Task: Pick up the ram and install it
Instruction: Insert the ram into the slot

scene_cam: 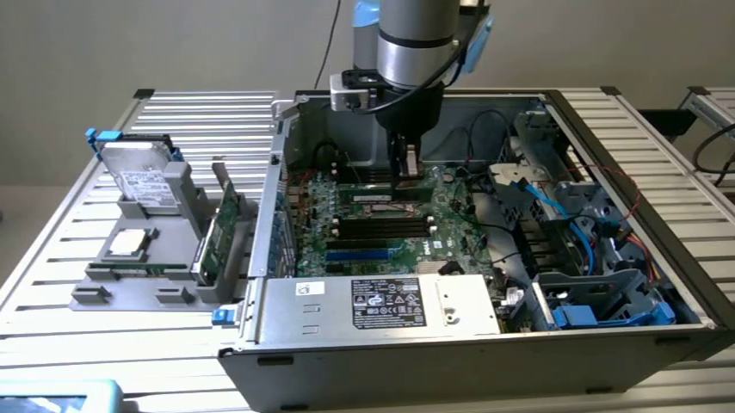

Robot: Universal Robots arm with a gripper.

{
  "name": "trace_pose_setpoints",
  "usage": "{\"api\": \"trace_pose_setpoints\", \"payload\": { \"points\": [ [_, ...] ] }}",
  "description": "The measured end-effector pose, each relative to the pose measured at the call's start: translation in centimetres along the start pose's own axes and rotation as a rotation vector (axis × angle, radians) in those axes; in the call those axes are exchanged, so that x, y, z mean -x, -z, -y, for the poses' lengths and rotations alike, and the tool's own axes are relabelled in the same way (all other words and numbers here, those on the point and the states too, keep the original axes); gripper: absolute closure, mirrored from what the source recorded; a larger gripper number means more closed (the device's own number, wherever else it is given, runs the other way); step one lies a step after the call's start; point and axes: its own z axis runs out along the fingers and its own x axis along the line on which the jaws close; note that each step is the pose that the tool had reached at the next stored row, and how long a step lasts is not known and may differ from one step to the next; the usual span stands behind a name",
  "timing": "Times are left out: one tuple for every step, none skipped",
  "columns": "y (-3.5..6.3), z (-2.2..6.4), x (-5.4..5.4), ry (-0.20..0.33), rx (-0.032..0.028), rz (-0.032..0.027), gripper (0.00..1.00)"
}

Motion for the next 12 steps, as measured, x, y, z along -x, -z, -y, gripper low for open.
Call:
{"api": "trace_pose_setpoints", "payload": {
  "points": [
    [-0.14,0.0,0.0,0.0,0.0,0.0,0.86],
    [-0.25,0.0,0.01,0.0,0.0,0.0,0.86],
    [-0.36,0.0,0.01,0.0,0.0,0.0,0.86],
    [-0.45,0.0,0.01,0.0,0.0,0.0001,0.86],
    [-0.54,0.0,0.01,0.0,0.0,0.0,0.86],
    [-0.6,0.0,0.02,0.0,0.0,0.0,0.86],
    [-0.66,0.0,0.02,0.0,0.0,0.0,0.86],
    [-0.69,-0.01,-0.01,0.0,0.0001,-0.0001,0.86],
    [-0.73,-0.01,-0.04,0.0,0.0,0.0,0.86],
    [-0.76,-0.01,-0.09,0.0,0.0001,-0.0001,0.86],
    [-0.79,-0.01,-0.17,0.0,0.0001,-0.0002,0.86],
    [-0.83,-0.01,-0.25,0.0,0.0,0.0,0.86]
  ]
}}
